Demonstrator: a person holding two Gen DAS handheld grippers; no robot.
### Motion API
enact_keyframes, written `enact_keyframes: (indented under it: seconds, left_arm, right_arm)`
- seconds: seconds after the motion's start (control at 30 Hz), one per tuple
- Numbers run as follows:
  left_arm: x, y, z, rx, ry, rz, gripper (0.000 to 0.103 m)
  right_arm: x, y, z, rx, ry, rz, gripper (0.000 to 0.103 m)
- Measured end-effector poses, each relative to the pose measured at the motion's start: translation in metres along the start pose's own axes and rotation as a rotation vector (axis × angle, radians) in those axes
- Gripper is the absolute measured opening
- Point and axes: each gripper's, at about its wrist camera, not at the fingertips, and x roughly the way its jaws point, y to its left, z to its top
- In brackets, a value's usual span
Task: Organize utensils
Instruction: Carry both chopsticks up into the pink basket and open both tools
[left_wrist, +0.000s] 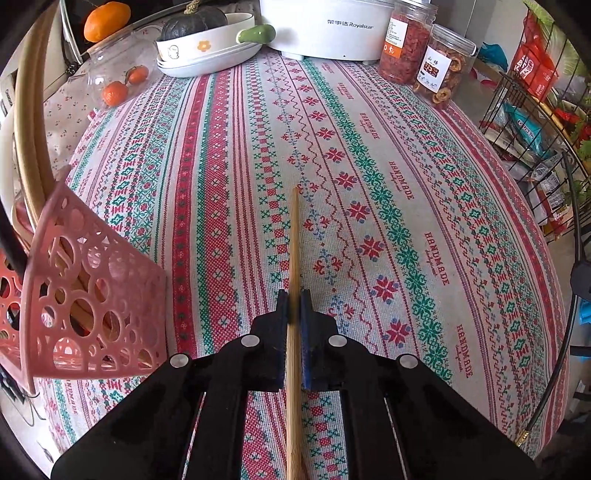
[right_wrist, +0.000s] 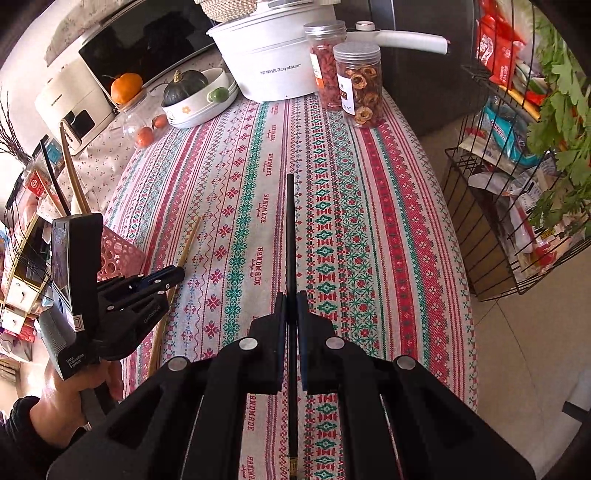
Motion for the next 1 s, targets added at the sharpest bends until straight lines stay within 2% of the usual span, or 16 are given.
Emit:
enact_keyframes:
  seconds: [0.2,0.37,0.57,0.63,0.73,0.9,1.0]
  left_arm:
    - [-0.065,0.001,-0.024,0.069,-0.116,-0.108,0.006]
    - [-0.130,0.015,-0.043,0.120,-0.239,-0.155,0.006]
    - [-0.185,0.047,-0.054,0.102,-0.384,-0.198,0.006]
    - [-0.199,0.058,-0.059,0.091,-0.453,-0.206,0.006]
    - [-0.219,0.070,-0.063,0.058,-0.515,-0.243,0.006]
    - [-0.256,0.088,-0.063,0.049,-0.707,-0.206,0.006]
    - [-0.266,0.103,-0.058,0.025,-0.791,-0.174,0.006]
  right_arm:
    - [-0.020,0.017,-0.008,0.001,-0.057,-0.009,0.006]
    - [-0.037,0.043,-0.016,-0.031,-0.137,-0.019,0.006]
    - [-0.064,0.077,-0.022,-0.076,-0.253,-0.019,0.006]
    - [-0.077,0.087,-0.023,-0.085,-0.305,-0.006,0.006]
    - [-0.097,0.097,-0.022,-0.092,-0.370,0.033,0.006]
    - [-0.124,0.113,-0.012,-0.094,-0.460,0.082,0.006]
    - [-0.131,0.124,-0.007,-0.104,-0.484,0.105,0.006]
